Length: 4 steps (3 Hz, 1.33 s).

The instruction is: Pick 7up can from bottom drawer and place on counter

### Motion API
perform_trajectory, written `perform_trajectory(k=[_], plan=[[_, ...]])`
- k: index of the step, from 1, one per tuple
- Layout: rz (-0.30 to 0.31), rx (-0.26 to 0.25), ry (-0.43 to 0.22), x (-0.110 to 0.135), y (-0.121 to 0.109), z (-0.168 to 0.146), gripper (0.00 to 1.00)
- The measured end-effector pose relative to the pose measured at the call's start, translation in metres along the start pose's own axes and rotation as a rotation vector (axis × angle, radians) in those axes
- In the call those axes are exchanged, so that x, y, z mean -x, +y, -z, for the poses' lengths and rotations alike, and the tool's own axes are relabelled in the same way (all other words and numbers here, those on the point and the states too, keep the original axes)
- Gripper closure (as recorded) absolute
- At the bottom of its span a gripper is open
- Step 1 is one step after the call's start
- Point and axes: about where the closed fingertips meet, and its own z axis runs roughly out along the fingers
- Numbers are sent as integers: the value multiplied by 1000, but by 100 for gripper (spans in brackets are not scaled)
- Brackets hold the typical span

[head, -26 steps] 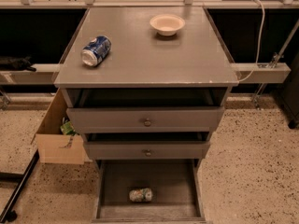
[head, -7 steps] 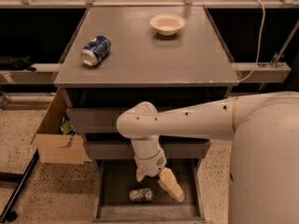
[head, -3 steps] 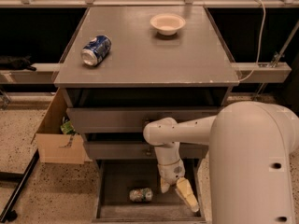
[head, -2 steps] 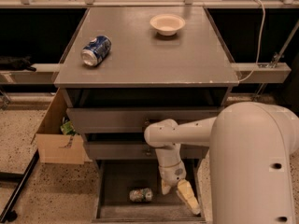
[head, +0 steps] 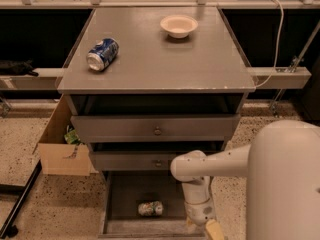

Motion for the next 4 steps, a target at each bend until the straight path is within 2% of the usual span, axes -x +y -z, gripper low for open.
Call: perform_trajectory(k=[1, 2, 3, 4], plan=[[76, 92, -84, 10, 25, -68, 0], [91, 113, -97, 12, 27, -79, 0], [115, 37, -97, 16, 28, -64, 0], [194, -161, -140, 21, 25, -48, 0]])
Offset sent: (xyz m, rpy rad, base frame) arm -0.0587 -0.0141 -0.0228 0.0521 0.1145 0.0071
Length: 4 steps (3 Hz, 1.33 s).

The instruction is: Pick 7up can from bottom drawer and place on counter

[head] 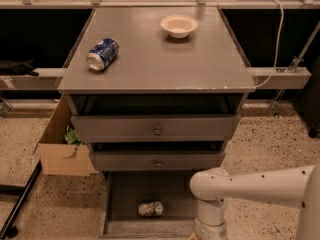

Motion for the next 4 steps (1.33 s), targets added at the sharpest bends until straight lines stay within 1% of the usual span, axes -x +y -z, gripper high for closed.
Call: perform_trajectory(k=[1, 2, 3, 4], plan=[[82, -232, -85, -1, -9, -3, 0], [98, -305, -103, -13, 6, -12, 0], [99, -300, -104, -13, 7, -13, 0], [57, -352, -218, -18, -6, -32, 0]])
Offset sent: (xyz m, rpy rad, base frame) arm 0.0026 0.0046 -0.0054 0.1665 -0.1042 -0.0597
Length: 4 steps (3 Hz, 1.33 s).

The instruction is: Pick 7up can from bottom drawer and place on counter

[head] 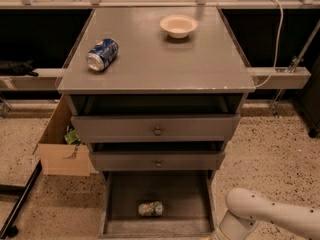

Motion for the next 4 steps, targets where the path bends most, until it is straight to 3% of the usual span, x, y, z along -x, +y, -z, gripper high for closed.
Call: perform_trajectory(k=[1, 2, 3, 4], plan=[[-59, -26, -81, -13, -20, -36, 0], [-62, -19, -101, -12, -20, -46, 0], [-66, 57, -88, -13, -26, -59, 0], [-66, 224, 21, -18, -44, -102, 0]])
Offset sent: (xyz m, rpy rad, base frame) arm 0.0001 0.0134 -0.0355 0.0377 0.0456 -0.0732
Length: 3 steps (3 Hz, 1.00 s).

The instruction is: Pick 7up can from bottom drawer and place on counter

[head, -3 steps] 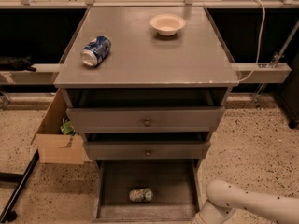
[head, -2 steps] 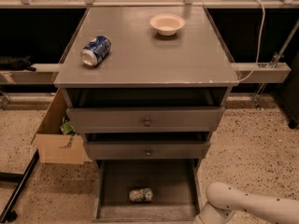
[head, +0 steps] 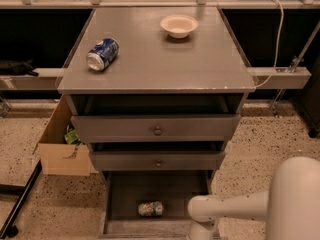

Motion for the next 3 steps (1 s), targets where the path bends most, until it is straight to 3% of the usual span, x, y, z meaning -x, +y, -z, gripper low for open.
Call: perform_trajectory(k=[1, 3], plan=[[-16, 71, 75, 8, -21, -7, 0], [-7, 72, 62, 9, -22, -9, 0]])
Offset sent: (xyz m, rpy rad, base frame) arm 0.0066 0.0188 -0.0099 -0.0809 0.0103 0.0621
